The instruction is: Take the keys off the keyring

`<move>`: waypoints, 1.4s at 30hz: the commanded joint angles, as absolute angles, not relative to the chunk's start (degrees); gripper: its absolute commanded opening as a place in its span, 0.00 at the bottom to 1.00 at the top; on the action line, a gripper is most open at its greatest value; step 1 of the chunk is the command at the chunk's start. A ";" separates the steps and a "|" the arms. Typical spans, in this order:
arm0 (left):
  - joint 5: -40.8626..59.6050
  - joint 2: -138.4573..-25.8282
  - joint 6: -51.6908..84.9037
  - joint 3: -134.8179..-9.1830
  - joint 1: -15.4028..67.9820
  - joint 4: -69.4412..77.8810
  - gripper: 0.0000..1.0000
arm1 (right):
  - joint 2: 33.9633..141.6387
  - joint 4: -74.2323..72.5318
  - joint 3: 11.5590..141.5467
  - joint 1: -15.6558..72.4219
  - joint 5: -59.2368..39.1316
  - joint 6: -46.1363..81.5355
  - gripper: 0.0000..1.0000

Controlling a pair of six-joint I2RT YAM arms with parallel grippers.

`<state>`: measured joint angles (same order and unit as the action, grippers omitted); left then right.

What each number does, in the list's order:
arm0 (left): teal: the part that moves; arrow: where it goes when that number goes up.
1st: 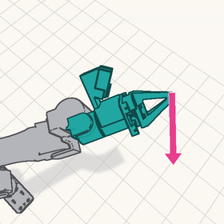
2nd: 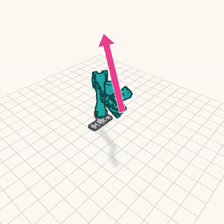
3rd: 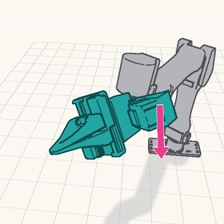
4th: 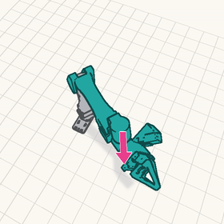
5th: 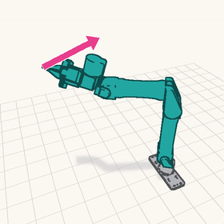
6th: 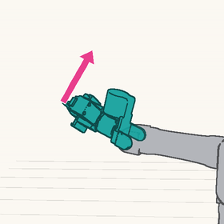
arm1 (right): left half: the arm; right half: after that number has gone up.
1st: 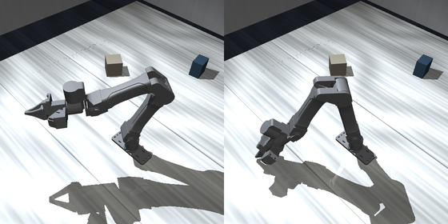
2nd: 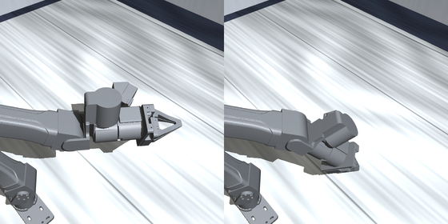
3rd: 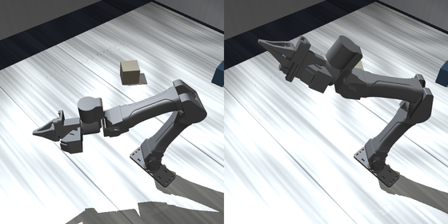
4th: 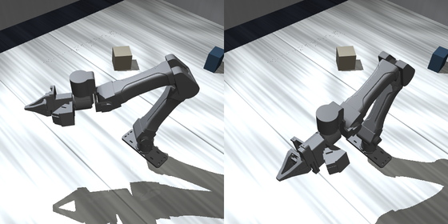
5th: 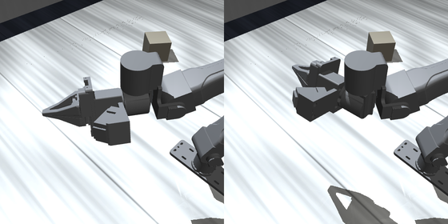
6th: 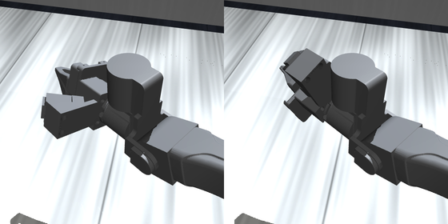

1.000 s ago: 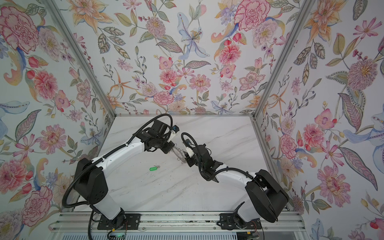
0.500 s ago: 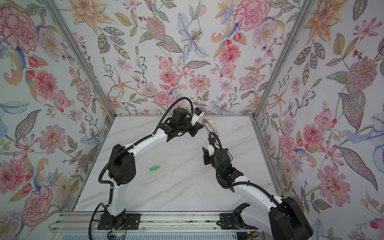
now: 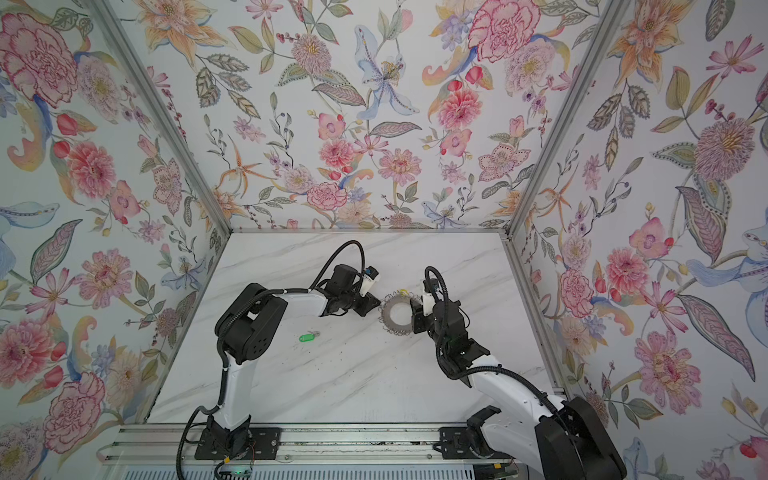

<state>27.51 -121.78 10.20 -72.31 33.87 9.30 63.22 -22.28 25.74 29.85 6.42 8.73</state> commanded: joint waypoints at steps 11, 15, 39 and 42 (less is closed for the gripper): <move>16.83 -90.53 11.33 -45.74 25.87 22.91 0.99 | 62.98 -14.22 28.37 22.66 14.82 13.27 0.45; 10.20 -76.26 10.83 -34.71 20.02 28.17 0.99 | 60.65 -12.58 27.87 15.93 17.74 14.79 0.58; -9.23 -61.63 6.63 -1.21 -3.17 64.11 0.99 | 81.22 -61.87 14.27 5.89 22.59 -0.09 0.88; -7.57 -65.20 6.23 -0.94 -3.94 69.75 0.99 | 85.88 -66.58 14.57 6.30 20.55 -2.24 0.88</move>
